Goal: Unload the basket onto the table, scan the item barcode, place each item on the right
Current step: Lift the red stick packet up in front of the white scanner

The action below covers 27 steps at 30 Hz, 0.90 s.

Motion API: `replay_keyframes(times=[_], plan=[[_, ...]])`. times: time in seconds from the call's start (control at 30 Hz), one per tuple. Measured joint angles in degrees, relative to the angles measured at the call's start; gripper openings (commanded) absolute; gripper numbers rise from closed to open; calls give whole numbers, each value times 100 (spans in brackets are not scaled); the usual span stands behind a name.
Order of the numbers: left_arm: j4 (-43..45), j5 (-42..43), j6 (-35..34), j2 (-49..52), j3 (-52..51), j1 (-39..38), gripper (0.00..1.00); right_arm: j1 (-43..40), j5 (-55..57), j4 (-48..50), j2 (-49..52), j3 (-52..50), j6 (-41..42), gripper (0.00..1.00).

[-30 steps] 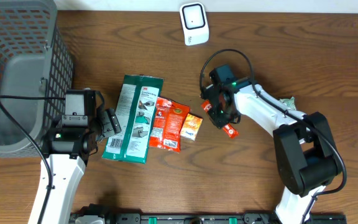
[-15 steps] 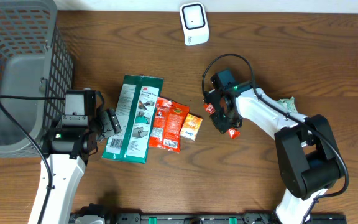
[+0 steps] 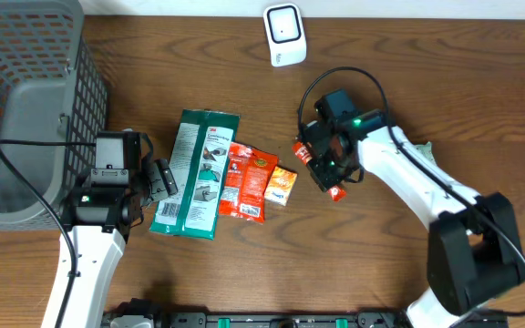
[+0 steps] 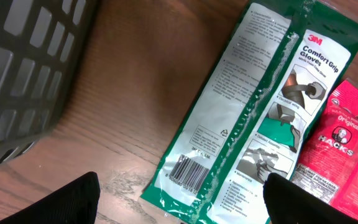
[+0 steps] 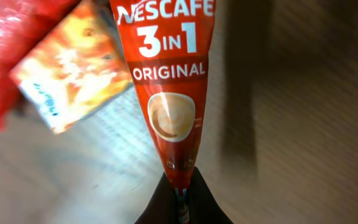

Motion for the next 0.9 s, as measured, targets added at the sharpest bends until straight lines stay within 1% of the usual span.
replay_keyframes(times=[0.17,0.27,0.4,0.5,0.6,0.67,0.73,0.77,0.83,0.9], plan=[[2,-2,0,0,0,0,85,-9,-20,-678,-79,750,382,1],[2,-2,0,0,0,0,85,-28,26,-1029,-81,1464,645,1],[-7,2,0,0,0,0,85,-42,127,-1550,-76,2695,1021,1],[2,0,0,0,0,0,85,-50,232,-2343,111,3928,1176,1],[0,0,0,0,0,0,85,-83,352,-3329,691,5519,1263,1],[7,-2,0,0,0,0,85,-111,411,-3794,1287,6736,1305,1],[0,-2,-2,2,0,0,85,-146,463,-4087,1864,7713,1344,1],[7,-2,0,2,0,0,85,-175,487,-4118,2162,8142,1366,1],[0,-2,0,2,0,0,85,-225,496,-3991,2590,8638,1388,1],[2,-2,0,2,0,0,85,-293,509,-3687,2949,8824,1408,1]])
